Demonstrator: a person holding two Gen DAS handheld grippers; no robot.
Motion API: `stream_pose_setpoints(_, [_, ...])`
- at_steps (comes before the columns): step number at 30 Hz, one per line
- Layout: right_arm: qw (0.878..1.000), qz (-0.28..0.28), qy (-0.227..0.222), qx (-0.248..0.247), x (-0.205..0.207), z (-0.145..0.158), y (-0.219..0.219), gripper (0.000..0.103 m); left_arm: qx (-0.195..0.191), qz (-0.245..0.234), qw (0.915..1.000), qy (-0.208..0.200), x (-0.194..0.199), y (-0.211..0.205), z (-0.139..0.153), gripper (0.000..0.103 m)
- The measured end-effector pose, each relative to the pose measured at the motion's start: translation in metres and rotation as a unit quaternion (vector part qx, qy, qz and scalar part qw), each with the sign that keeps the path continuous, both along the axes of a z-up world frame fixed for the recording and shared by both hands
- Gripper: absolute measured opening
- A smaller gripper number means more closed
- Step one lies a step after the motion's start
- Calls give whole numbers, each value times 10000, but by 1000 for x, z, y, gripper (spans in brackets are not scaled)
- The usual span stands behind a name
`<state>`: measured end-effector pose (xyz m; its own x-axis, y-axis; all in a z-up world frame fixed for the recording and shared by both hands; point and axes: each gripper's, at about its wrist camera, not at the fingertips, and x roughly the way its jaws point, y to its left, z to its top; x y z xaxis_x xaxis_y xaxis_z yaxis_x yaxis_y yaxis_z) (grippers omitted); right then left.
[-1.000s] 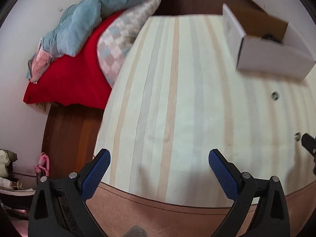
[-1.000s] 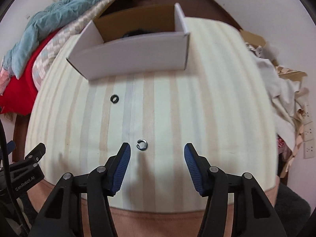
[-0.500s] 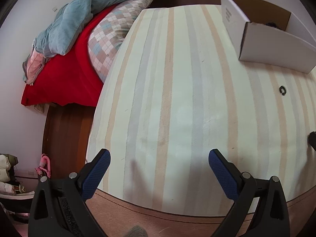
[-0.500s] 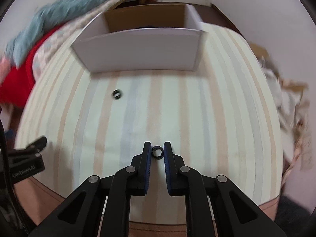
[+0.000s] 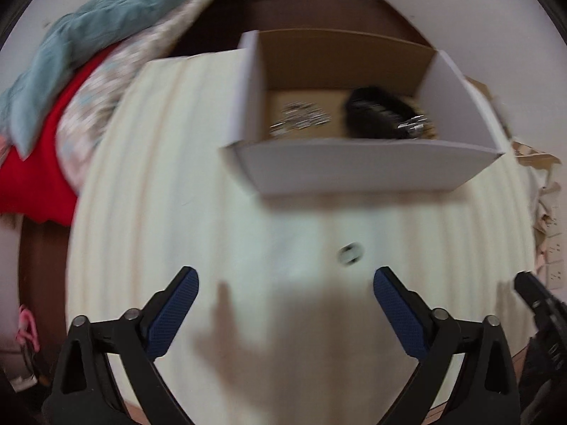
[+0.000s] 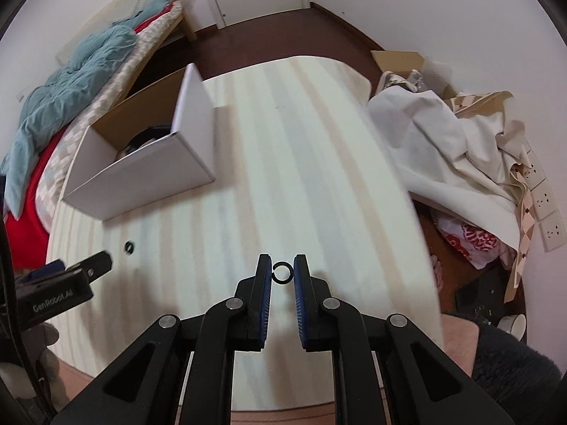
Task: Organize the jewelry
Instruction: 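Pinch a small black ring with the right gripper while the left gripper pinches another black ring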
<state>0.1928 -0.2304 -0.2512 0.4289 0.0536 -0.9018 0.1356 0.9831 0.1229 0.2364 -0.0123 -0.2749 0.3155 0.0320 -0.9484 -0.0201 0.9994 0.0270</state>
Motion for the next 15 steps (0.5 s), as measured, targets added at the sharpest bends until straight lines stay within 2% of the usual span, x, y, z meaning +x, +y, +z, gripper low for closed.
stream_pose_setpoints(2, [10000,-43,-8,-3,3,1,-5,13,-65,-128,9999,17,7,-12,-2,85])
stream_pose_setpoints(3, [10000,-62,-19,-8,4,2,-7,13,-76,-194,9998,26,11,-18,-3,83])
stream_pose_setpoints(4, [10000,-92,-32,-6,6,3,-9,13,-89,-250,9996,26,13,-21,-4,75])
stream_pose_setpoints(5, [9999,-109,-34,3,7,3,-11,13,-79,-348,9994,44,15,-28,-6,62])
stream_pose_setpoints(6, [9999,-118,-34,0,9,3,-14,13,-82,-396,9992,76,16,-31,-8,55])
stream_pose_setpoints(8, [9999,-133,-38,-9,10,4,-16,13,-142,-439,9988,176,17,-34,-14,20])
stream_pose_setpoints(11, [9999,-123,-46,-41,13,5,-18,13,-171,-429,9988,154,16,-35,-15,10])
stream_pose_setpoints(15, [9999,-131,-82,-52,14,9,-22,13,-204,-457,9987,117,11,-39,-14,10])
